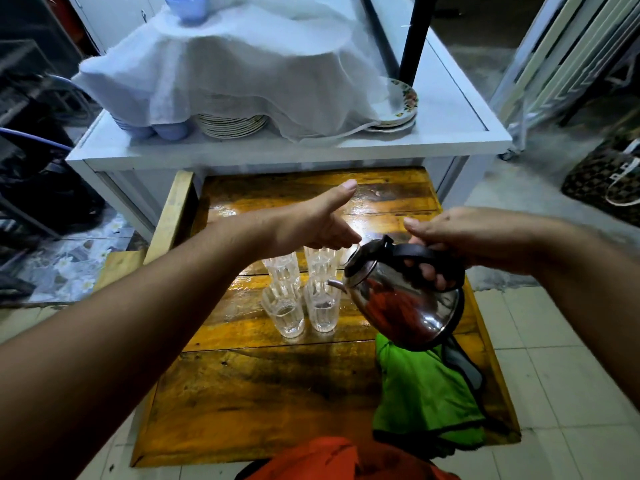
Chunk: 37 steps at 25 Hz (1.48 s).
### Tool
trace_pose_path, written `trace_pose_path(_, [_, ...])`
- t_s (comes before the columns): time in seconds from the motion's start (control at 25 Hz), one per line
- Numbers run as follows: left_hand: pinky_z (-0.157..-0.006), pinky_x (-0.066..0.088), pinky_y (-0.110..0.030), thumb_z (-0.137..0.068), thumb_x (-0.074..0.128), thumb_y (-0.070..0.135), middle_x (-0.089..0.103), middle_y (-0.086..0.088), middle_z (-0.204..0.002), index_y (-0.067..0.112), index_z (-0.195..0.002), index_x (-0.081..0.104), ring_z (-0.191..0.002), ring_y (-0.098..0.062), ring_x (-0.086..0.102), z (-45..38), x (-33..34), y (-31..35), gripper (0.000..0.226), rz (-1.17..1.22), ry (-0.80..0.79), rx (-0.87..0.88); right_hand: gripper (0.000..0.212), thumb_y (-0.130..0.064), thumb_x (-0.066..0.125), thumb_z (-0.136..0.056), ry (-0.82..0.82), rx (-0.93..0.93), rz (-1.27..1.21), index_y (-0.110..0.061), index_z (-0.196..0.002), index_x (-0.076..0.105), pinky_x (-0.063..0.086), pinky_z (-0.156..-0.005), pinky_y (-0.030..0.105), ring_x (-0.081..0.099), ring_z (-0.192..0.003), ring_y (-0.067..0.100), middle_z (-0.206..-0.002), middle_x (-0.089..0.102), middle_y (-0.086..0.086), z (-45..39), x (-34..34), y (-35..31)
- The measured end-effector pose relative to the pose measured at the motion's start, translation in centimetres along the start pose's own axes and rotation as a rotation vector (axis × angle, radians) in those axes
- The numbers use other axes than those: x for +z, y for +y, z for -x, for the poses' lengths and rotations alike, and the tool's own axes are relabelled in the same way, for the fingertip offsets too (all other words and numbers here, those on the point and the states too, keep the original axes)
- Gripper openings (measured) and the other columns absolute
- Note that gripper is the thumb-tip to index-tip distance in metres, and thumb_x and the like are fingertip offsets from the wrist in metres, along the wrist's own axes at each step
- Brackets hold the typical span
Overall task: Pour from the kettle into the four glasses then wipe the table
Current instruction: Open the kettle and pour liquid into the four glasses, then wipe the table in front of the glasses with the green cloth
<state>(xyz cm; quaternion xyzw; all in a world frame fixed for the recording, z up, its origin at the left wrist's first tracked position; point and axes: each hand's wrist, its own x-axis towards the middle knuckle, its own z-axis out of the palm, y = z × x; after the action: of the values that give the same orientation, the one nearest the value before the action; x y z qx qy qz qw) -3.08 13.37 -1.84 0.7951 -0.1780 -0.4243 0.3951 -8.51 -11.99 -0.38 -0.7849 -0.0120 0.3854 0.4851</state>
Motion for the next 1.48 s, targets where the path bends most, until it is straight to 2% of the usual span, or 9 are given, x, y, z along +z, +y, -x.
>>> trace_pose_path(0.12, [-0.116, 0.031, -0.033, -0.094, -0.004, 0.066, 0.056, -0.012, -0.143, 0.007, -0.137, 0.057, -0.133, -0.019, 0.051, -2.0, 0.4, 2.4, 0.094, -0.053, 0.011, -0.013, 0.045, -0.052, 0.065, -0.089, -0.118, -0.065, -0.177, -0.01, -0.098, 0.076, 0.055, -0.077, 0.036, 0.068, -0.084, 0.026, -0.096, 0.073, 0.016, 1.0, -1.4, 2.8])
trace_pose_path(0.24, [-0.12, 0.025, -0.034, -0.094, -0.002, 0.067, 0.054, -0.012, -0.146, 0.005, -0.139, 0.055, -0.137, -0.016, 0.048, -5.6, 1.4, 4.7, 0.095, -0.098, 0.02, -0.01, 0.075, -0.07, 0.07, -0.071, -0.132, -0.06, -0.382, -0.008, -0.112, 0.071, 0.056, -0.083, 0.037, 0.072, -0.095, 0.028, -0.114, 0.073, 0.021, 1.1, -2.9, 5.8])
trace_pose_path(0.32, [-0.123, 0.017, -0.036, -0.094, -0.002, 0.068, 0.047, -0.011, -0.152, 0.005, -0.143, 0.049, -0.143, -0.015, 0.04, -8.4, 2.5, 5.8, 0.095, -0.134, 0.016, -0.02, 0.084, -0.077, 0.059, -0.074, -0.101, -0.073, -0.507, -0.005, -0.118, 0.068, 0.054, -0.087, 0.039, 0.072, -0.099, 0.029, -0.118, 0.072, 0.022, 0.8, -3.6, 7.6])
trace_pose_path(0.52, [-0.122, 0.005, -0.042, -0.098, 0.005, 0.065, 0.035, -0.004, -0.159, 0.014, -0.154, 0.029, -0.151, -0.016, 0.019, -13.7, 5.2, 7.8, 0.08, -0.156, 0.043, -0.009, 0.072, -0.069, 0.038, -0.09, 0.097, -0.13, -0.71, -0.008, -0.106, 0.073, 0.054, -0.082, 0.039, 0.074, -0.09, 0.025, -0.102, 0.078, 0.016, -1.4, -4.1, 11.7])
trace_pose_path(0.68, [-0.114, 0.016, -0.037, -0.098, 0.013, 0.066, 0.031, -0.005, -0.162, 0.02, -0.154, 0.034, -0.15, -0.021, 0.021, -16.7, 6.8, 7.4, 0.076, -0.161, 0.064, -0.01, 0.081, -0.074, 0.028, -0.091, 0.172, -0.115, -0.823, -0.008, -0.109, 0.07, 0.051, -0.093, 0.043, 0.072, -0.099, 0.032, -0.105, 0.077, 0.02, -4.9, -4.4, 15.2])
trace_pose_path(0.92, [-0.125, 0.002, -0.042, -0.094, 0.01, 0.063, 0.007, 0.007, -0.167, 0.029, -0.158, 0.014, -0.153, -0.011, -0.002, -18.3, 8.2, 2.5, 0.073, -0.612, 0.073, 0.129, 0.091, -0.078, 0.014, -0.086, 0.211, -0.072, -0.873, -0.009, -0.1, 0.072, 0.051, -0.083, 0.037, 0.075, -0.094, 0.026, -0.097, 0.078, 0.019, -8.9, -3.3, 20.4])
trace_pose_path(1.16, [-0.122, -0.006, -0.03, -0.097, 0.013, 0.06, -0.002, 0.004, -0.167, 0.024, -0.159, 0.004, -0.152, -0.01, -0.012, -18.0, 10.3, -0.3, 0.072, -0.801, 0.109, 0.257, 0.099, -0.082, 0.013, -0.073, 0.172, -0.096, -0.898, -0.007, -0.09, 0.075, 0.056, -0.07, 0.027, 0.077, -0.085, 0.024, -0.081, 0.079, 0.016, -8.7, -2.6, 22.6])
trace_pose_path(1.32, [-0.125, 0.001, -0.042, -0.098, 0.016, 0.061, -0.005, 0.002, -0.167, 0.026, -0.159, 0.001, -0.153, -0.014, -0.011, -17.7, 11.1, -1.2, 0.071, -0.9, 0.148, 0.267, 0.103, -0.079, 0.006, -0.081, 0.166, -0.102, -0.933, -0.004, -0.111, 0.07, 0.057, -0.089, 0.029, 0.072, -0.107, 0.027, -0.107, 0.076, 0.022, -8.0, -1.6, 22.8])
trace_pose_path(1.48, [-0.125, -0.001, -0.041, -0.096, 0.016, 0.065, -0.006, -0.004, -0.167, 0.024, -0.159, 0.001, -0.154, -0.02, -0.011, -16.2, 13.7, -2.5, 0.076, -0.938, 0.353, 0.247, 0.079, -0.079, 0.02, -0.079, 0.216, -0.092, -0.785, -0.03, -0.129, 0.056, 0.035, -0.111, 0.033, 0.051, -0.133, 0.013, -0.132, 0.065, -0.005, -6.4, 0.4, 23.2])
